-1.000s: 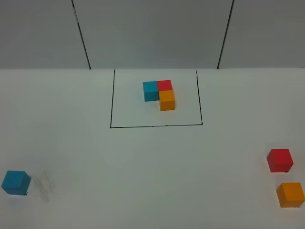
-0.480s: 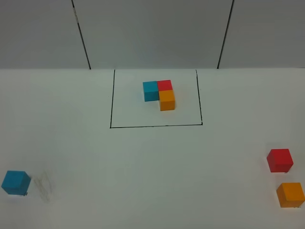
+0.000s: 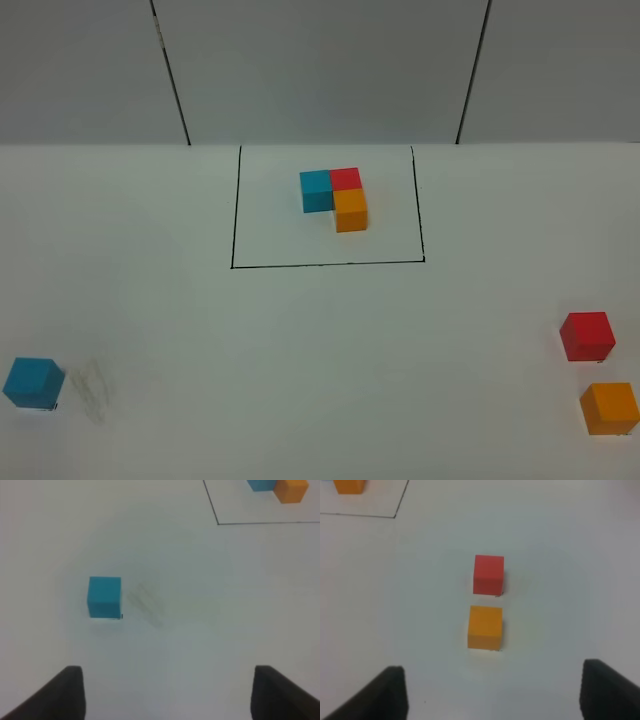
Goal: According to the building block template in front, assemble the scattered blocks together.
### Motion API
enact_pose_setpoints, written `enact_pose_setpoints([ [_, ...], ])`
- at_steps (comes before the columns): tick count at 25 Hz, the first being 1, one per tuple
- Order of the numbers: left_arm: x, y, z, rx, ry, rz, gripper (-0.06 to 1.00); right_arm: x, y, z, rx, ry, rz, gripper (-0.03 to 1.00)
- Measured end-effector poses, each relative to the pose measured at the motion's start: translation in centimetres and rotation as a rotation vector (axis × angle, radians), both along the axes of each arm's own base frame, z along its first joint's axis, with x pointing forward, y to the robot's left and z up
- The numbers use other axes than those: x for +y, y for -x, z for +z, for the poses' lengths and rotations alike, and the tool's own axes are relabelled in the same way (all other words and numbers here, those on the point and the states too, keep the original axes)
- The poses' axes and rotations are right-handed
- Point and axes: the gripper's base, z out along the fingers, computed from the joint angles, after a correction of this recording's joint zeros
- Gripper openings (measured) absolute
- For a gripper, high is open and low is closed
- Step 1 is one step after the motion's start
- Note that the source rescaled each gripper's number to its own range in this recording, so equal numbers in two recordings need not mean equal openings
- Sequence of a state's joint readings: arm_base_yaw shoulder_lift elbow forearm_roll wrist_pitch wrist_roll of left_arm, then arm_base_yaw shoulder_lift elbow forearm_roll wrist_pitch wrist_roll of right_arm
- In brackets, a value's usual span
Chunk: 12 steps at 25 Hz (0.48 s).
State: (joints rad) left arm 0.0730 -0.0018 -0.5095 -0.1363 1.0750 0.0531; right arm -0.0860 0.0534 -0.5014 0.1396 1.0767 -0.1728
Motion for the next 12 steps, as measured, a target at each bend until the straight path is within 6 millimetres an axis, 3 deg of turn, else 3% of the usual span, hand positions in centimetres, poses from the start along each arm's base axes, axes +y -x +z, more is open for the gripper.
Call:
enact_pose_setpoints([
  [4,0.7,-0.8,0.5,0.052,-0.012,0.069,0.62,0.0,0.0,0.0,0.0,0.0,0.0,0.63],
  [12,1.5,-4.6,5.1,0.172,-0.057,0.106,0.6,0.0,0.0,0.0,0.0,-0.001,0.0,0.63],
])
